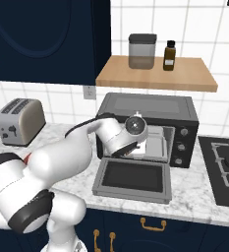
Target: Pick up the kebab skewer and baguette bread, and place them inside the toaster oven. Close the toaster oven door and start by setting the timer.
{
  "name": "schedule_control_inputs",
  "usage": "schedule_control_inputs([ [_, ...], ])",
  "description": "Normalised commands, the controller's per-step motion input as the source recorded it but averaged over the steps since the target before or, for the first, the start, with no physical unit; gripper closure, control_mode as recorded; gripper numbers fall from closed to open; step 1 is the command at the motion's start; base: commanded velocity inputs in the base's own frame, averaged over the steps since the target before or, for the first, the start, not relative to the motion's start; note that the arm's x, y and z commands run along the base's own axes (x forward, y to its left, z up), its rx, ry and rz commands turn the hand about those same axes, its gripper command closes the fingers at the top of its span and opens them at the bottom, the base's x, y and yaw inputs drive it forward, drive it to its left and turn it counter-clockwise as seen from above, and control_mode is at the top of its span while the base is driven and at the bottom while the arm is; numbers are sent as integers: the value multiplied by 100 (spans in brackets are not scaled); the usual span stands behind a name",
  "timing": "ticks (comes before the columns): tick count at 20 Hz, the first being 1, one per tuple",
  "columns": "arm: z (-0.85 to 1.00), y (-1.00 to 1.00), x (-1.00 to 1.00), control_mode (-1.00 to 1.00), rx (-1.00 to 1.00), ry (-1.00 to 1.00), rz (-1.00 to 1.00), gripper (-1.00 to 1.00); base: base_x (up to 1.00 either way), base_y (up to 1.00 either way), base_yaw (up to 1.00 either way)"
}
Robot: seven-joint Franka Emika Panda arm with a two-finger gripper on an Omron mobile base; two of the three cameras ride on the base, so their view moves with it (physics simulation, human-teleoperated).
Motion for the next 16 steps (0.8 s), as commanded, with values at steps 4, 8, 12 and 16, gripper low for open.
schedule_control_inputs([
  [4,0,8,-74,-100,0,8,4,-100,0,0,0],
  [8,0,45,-59,-100,-2,8,16,-100,0,0,0],
  [12,0,69,-13,-100,-4,11,21,-100,0,0,0],
  [16,6,65,0,-100,-5,13,24,-100,0,0,0],
])
